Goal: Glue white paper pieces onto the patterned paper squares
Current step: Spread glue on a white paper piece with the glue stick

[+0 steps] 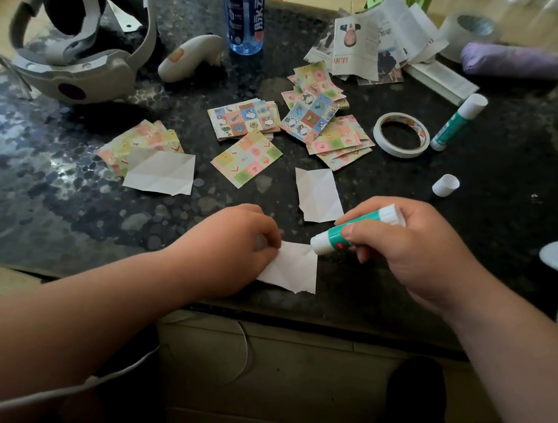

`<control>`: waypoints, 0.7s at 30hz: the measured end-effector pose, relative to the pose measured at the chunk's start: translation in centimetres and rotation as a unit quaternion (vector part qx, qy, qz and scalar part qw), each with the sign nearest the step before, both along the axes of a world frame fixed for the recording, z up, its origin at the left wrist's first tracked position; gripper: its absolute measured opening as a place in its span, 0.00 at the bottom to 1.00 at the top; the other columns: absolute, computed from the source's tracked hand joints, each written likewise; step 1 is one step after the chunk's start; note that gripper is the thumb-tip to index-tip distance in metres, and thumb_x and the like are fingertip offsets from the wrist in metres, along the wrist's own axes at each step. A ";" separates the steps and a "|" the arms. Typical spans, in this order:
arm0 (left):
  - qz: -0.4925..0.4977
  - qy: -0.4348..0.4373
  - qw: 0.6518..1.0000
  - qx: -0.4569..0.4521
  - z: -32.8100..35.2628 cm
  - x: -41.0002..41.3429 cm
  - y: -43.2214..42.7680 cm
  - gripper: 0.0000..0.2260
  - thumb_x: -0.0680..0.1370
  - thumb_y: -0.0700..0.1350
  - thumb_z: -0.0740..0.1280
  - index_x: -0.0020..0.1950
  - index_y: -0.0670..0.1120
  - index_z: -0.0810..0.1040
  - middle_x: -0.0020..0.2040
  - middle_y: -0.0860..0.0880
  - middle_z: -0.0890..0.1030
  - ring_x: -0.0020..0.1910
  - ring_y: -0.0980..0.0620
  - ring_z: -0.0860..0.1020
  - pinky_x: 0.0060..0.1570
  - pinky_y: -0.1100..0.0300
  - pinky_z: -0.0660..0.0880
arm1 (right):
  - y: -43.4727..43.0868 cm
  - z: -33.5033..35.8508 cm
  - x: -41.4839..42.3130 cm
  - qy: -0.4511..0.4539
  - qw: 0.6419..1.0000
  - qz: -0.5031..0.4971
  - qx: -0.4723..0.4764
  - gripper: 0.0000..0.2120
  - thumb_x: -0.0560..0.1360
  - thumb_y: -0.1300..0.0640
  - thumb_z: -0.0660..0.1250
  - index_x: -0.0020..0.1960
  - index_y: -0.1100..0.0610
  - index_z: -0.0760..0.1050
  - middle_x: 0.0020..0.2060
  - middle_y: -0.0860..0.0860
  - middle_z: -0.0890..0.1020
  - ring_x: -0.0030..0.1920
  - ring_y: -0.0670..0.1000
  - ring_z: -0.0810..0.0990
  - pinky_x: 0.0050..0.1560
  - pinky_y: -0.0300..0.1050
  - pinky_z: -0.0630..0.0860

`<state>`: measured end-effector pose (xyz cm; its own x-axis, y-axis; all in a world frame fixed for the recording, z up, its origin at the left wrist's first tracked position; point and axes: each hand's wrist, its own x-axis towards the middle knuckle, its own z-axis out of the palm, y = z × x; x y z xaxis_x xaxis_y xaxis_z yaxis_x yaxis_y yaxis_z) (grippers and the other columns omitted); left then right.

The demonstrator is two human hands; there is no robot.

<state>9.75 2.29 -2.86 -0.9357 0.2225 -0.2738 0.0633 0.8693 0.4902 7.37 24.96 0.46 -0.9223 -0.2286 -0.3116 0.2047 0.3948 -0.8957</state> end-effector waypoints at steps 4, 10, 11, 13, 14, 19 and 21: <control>-0.019 -0.023 0.999 -0.017 0.2 0.3 0.0 0.11 0.80 0.53 0.68 0.62 0.55 0.81 0.58 0.57 0.73 0.48 0.61 0.73 0.47 0.70 0.67 | -0.3 -0.6 0.4 -0.002 0.999 0.001 0.047 0.03 0.73 0.56 0.73 0.43 0.51 0.86 0.35 0.53 0.85 0.34 0.44 0.80 0.42 0.43 0.79; -0.029 -0.037 0.998 -0.036 0.5 0.7 0.0 0.19 0.76 0.54 0.72 0.66 0.59 0.76 0.62 0.59 0.69 0.57 0.56 0.74 0.57 0.63 0.72 | -0.6 -1.3 0.6 0.005 0.995 0.012 0.100 0.02 0.73 0.53 0.75 0.45 0.47 0.85 0.37 0.46 0.85 0.42 0.45 0.83 0.39 0.38 0.81; -0.028 -0.040 0.998 -0.034 0.6 0.6 0.0 0.18 0.76 0.54 0.72 0.66 0.60 0.76 0.62 0.59 0.69 0.57 0.57 0.74 0.56 0.64 0.72 | -0.6 -1.3 0.6 0.011 0.994 0.014 0.108 0.02 0.73 0.53 0.75 0.45 0.47 0.85 0.38 0.45 0.85 0.43 0.45 0.83 0.39 0.37 0.81; -0.026 -0.043 0.998 -0.031 0.6 0.6 0.1 0.18 0.76 0.54 0.72 0.65 0.61 0.76 0.62 0.58 0.69 0.54 0.57 0.73 0.54 0.65 0.70 | -0.6 -1.3 0.6 0.023 0.992 0.011 0.120 0.02 0.73 0.53 0.75 0.45 0.46 0.85 0.38 0.45 0.85 0.43 0.45 0.83 0.40 0.39 0.82; -0.024 -0.044 0.998 -0.029 0.6 0.6 0.1 0.17 0.76 0.54 0.72 0.65 0.61 0.76 0.61 0.58 0.69 0.52 0.57 0.73 0.53 0.65 0.69 | -0.6 -1.3 0.6 0.027 0.992 0.008 0.123 0.02 0.73 0.53 0.75 0.45 0.46 0.85 0.39 0.45 0.85 0.43 0.44 0.83 0.41 0.39 0.81; -0.018 -0.046 0.999 -0.021 0.5 0.5 0.1 0.16 0.76 0.53 0.73 0.63 0.61 0.77 0.60 0.57 0.69 0.53 0.56 0.74 0.53 0.65 0.68 | -0.9 -1.5 0.8 0.038 0.988 0.031 0.147 0.03 0.74 0.53 0.75 0.45 0.45 0.84 0.40 0.41 0.83 0.46 0.35 0.79 0.38 0.32 0.75; -0.018 -0.044 0.999 -0.019 0.4 0.5 0.2 0.16 0.76 0.53 0.73 0.63 0.61 0.77 0.59 0.57 0.69 0.51 0.57 0.73 0.52 0.65 0.68 | -0.9 -1.6 0.8 0.043 0.987 0.026 0.156 0.03 0.74 0.53 0.75 0.45 0.45 0.84 0.41 0.41 0.83 0.46 0.34 0.79 0.38 0.31 0.75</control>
